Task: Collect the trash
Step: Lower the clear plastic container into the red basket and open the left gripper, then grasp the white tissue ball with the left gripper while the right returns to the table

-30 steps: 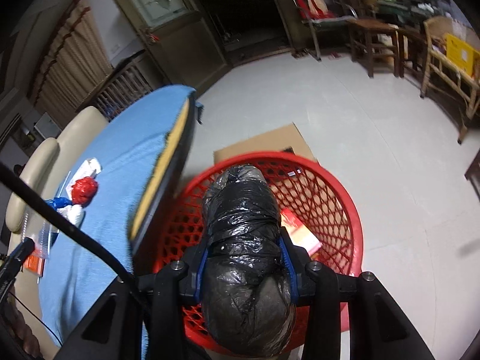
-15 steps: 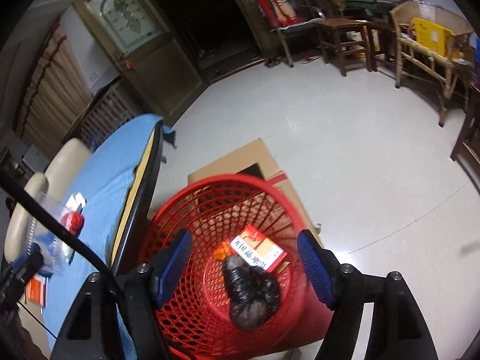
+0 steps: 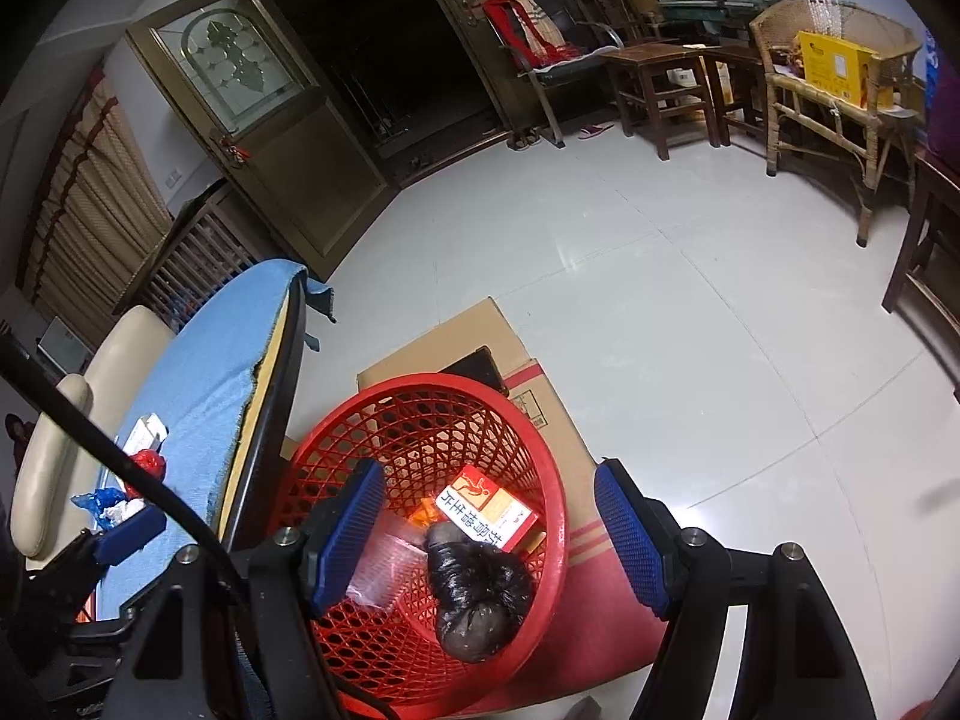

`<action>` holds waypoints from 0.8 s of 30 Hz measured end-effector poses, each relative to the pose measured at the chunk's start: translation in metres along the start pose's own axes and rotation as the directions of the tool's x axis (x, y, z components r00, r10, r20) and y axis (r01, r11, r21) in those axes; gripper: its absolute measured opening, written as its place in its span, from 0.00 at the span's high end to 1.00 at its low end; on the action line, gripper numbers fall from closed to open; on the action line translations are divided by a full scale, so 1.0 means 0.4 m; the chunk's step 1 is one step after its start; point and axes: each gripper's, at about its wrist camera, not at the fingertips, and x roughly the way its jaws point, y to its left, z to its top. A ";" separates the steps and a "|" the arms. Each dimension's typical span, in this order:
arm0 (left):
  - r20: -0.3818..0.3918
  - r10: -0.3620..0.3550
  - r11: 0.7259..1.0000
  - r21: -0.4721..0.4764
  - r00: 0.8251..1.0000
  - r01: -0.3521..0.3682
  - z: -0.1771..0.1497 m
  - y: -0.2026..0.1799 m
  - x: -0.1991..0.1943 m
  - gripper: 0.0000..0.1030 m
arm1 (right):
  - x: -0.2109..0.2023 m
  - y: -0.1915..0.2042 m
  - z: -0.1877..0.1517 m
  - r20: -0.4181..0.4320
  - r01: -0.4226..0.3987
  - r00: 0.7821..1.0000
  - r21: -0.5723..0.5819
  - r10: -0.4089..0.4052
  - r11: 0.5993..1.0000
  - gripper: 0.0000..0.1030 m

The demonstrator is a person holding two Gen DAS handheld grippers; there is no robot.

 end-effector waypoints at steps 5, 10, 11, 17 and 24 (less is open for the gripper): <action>0.039 0.045 0.995 -0.096 0.998 -0.041 -0.031 0.100 -0.057 0.21 | 0.000 0.026 -0.003 -0.005 -0.010 1.000 -0.017 0.010 1.000 0.27; 0.047 0.120 0.969 -0.221 0.992 -0.107 -0.091 0.226 -0.119 0.21 | 0.012 0.084 -0.013 -0.025 -0.038 0.999 -0.059 0.037 0.998 0.27; 0.048 0.130 0.964 -0.240 0.990 -0.115 -0.101 0.244 -0.126 0.21 | 0.016 0.098 -0.017 -0.030 -0.044 0.999 -0.071 0.042 0.997 0.27; 0.034 0.202 0.904 -0.391 0.979 -0.173 -0.175 0.383 -0.168 0.21 | 0.030 0.200 -0.043 -0.063 -0.088 0.995 -0.145 0.079 0.986 0.27; 0.026 0.248 0.848 -0.489 0.968 -0.204 -0.244 0.493 -0.203 0.21 | 0.035 0.333 -0.085 -0.109 -0.152 0.986 -0.248 0.128 0.957 0.27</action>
